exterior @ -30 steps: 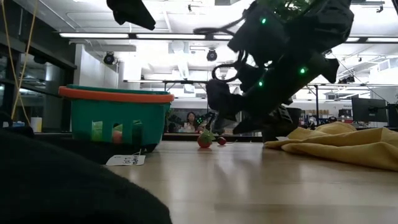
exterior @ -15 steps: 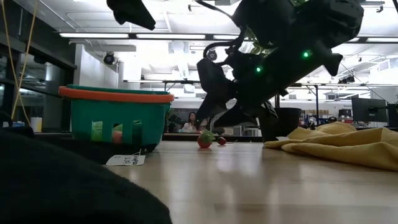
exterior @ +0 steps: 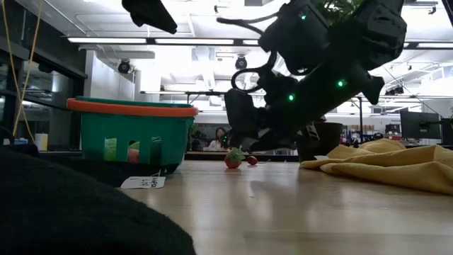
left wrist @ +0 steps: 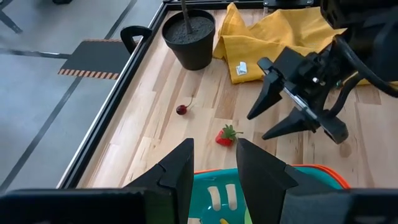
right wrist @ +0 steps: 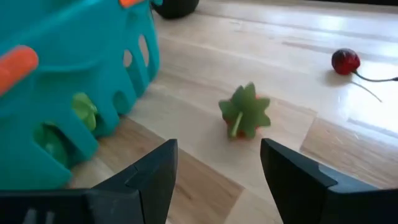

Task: Pick and placing Produce into tupperware
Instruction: Put the red strawberry in the green basket

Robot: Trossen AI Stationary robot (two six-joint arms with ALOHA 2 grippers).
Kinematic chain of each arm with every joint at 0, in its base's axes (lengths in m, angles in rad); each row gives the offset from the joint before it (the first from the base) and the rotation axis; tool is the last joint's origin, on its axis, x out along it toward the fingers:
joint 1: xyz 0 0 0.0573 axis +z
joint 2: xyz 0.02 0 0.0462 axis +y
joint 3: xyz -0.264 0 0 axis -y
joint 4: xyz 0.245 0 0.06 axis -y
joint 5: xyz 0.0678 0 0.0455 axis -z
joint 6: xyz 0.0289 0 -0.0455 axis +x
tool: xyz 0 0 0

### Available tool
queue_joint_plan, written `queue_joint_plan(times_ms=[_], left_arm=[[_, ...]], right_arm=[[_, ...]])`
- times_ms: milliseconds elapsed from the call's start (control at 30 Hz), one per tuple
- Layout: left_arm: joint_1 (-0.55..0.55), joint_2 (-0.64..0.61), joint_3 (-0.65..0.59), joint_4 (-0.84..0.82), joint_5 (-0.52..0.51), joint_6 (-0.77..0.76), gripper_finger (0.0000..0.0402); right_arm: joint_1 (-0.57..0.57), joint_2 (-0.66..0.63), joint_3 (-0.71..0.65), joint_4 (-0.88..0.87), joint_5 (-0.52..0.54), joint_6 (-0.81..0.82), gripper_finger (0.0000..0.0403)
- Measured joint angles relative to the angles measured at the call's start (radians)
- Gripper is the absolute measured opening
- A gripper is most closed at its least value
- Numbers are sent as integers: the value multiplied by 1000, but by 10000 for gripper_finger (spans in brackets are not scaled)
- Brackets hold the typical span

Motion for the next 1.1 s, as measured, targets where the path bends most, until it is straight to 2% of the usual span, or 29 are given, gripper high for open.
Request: queue_joint_plan(times_ms=[333, 500, 733, 1100], left_arm=[[0, 0, 0, -4, 0, 3, 111], [0, 0, 0, -4, 0, 3, 111], [0, 0, 0, -4, 0, 3, 111], [0, 0, 0, -5, 0, 3, 111]], right_arm=[[-16, 6, 0, 28, 0, -8, 223], [-16, 6, 0, 30, -44, -1, 251], [-34, 6, 0, 16, -41, -1, 292], [-96, 9, 0, 11, -83, 10, 299]])
